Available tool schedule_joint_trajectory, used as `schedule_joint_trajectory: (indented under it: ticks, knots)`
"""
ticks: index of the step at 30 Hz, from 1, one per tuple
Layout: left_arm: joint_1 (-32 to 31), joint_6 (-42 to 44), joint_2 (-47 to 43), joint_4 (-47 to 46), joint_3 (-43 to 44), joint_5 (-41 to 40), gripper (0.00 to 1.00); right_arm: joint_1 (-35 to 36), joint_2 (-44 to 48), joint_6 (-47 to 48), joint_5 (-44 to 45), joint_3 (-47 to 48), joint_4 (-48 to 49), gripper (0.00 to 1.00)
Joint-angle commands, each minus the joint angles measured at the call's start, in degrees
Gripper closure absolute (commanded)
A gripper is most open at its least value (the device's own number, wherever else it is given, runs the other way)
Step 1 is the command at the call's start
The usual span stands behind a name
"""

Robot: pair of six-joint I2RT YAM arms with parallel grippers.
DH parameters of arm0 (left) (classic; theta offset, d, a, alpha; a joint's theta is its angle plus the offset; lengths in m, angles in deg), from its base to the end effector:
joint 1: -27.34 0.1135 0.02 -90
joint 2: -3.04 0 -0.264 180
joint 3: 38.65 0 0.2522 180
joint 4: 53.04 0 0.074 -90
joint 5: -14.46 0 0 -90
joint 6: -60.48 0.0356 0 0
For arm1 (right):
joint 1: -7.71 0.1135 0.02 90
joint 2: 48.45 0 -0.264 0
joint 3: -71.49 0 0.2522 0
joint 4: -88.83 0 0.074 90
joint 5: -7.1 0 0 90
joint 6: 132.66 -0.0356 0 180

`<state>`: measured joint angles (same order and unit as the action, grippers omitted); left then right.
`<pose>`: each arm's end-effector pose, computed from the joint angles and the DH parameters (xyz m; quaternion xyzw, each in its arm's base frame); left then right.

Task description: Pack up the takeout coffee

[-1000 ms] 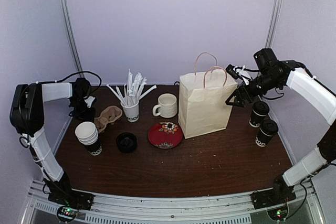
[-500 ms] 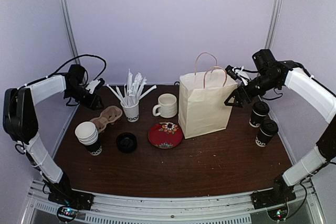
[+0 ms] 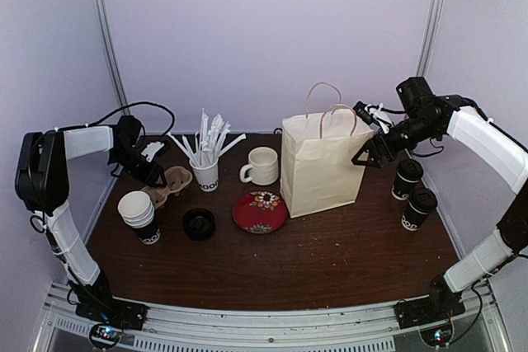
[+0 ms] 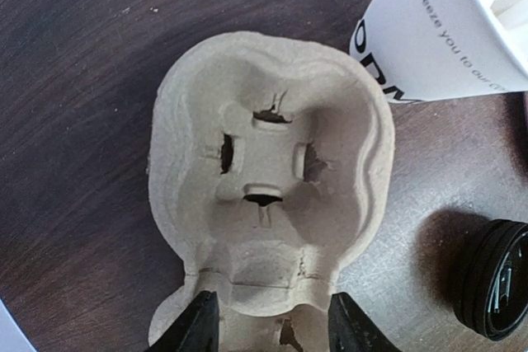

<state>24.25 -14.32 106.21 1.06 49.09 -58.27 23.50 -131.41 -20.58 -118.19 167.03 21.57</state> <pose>0.3599 -0.0300 0.2023 0.1810 0.9563 -0.1284 0.1903 0.2767 0.0996 0.3464 -0.3816 0.8291 0.2725 0.3045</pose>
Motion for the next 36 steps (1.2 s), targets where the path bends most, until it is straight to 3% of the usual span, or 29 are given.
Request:
schedule_joint_trajectory:
  ticks: [1, 19, 27, 36]
  knots:
    - [-0.1, 1.1, 1.5, -2.1, -0.7, -2.1, 0.54, 0.3, -0.7, -0.6, -1.3, -0.5, 1.5, 0.19]
    - [-1.9, 1.2, 4.1, -3.9, -1.7, -4.6, 0.60, 0.3, -0.8, -1.1, -1.7, -1.4, 2.5, 0.19]
    - [-2.1, 0.5, 3.9, -3.1, -1.3, -5.3, 0.72, 0.3, -1.0, -1.2, -1.7, -1.3, 2.5, 0.19]
    - [-2.1, -2.1, -4.8, -0.7, -2.4, -6.5, 0.75, -0.7, -1.2, 0.6, -2.0, 6.8, -5.7, 0.19]
